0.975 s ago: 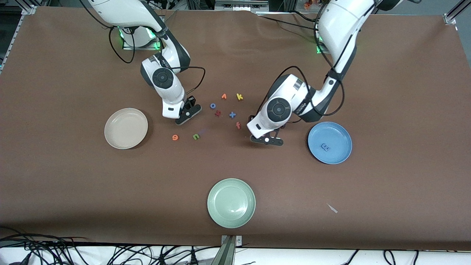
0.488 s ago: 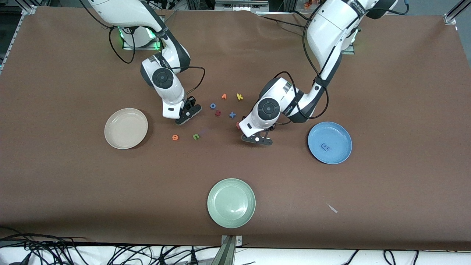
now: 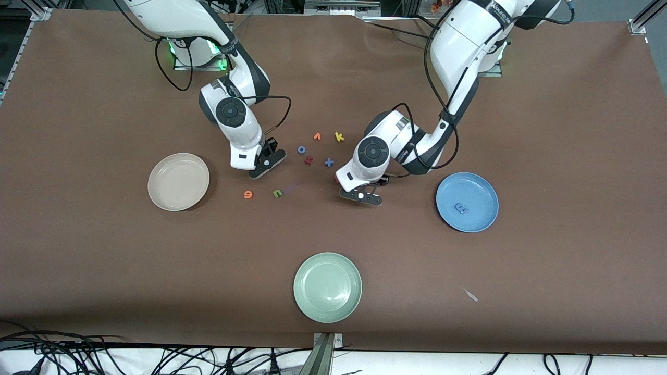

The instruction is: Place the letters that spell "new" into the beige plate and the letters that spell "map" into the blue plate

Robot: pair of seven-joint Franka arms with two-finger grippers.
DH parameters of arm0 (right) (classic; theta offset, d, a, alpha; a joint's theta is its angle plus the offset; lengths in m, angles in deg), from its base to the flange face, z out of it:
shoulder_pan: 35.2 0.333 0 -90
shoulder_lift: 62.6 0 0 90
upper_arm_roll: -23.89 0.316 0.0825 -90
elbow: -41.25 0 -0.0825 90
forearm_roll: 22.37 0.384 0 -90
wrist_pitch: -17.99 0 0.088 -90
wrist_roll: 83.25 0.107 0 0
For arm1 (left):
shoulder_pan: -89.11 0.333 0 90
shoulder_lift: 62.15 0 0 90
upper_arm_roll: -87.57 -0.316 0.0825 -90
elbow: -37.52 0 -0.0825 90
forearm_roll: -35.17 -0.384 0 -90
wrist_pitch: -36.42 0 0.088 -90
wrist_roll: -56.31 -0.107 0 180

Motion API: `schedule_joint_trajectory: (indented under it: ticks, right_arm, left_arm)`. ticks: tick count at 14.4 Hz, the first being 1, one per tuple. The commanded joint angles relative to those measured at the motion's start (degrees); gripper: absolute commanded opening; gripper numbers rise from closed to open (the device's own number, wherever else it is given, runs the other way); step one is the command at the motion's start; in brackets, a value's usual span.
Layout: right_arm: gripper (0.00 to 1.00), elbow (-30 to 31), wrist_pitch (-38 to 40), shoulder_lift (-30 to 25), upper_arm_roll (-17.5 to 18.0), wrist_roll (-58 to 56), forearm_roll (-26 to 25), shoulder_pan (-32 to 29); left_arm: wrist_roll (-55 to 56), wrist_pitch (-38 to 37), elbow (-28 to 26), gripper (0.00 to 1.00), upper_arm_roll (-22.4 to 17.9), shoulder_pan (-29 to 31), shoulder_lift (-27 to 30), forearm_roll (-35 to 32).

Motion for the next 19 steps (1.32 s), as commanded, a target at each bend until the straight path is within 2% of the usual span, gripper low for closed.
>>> schedule_joint_trajectory:
  ticks: [1,4,5,6,8,9,13,19]
  right_arm:
    - [0.31,-1.25,2.01,-0.26,-0.26,-1.38,-0.46,-0.03]
    - [0.32,-1.69,3.06,-0.44,-0.35,-1.47,-0.28,-0.04]
    - [0.39,-1.69,3.06,-0.26,-0.35,-0.95,0.15,-0.04]
    - [0.62,-1.78,3.06,-0.09,-0.35,-0.24,0.42,-0.12]
    - [0.76,-1.78,3.06,-0.08,-0.26,0.38,0.68,-0.12]
    - [0.78,-1.78,2.98,0.18,-0.26,1.25,0.60,-0.04]
    - [0.77,-1.78,2.63,0.44,-0.09,1.52,0.33,0.14]
    - [0.69,-3.09,1.14,2.55,0.00,1.43,0.42,1.11]
  left_arm:
    - [-0.64,0.17,-0.80,0.55,-0.48,-0.55,0.47,-1.11]
    - [-0.73,0.00,-0.80,0.23,-0.48,-0.55,0.56,-1.11]
    - [-0.73,-0.44,-0.80,0.16,-0.48,-0.47,0.74,-1.11]
    - [-0.73,-1.05,-0.45,0.11,-0.48,-0.20,0.91,-1.11]
    - [-0.73,-1.23,-0.10,0.10,-0.48,0.15,1.18,-1.11]
    - [-0.64,-1.32,0.17,0.10,-0.57,0.41,1.70,-1.11]
    - [-3.26,-6.75,1.04,0.11,-0.92,4.35,6.17,-1.20]
    - [-23.55,-17.57,1.49,0.13,-1.71,14.19,9.96,-1.20]
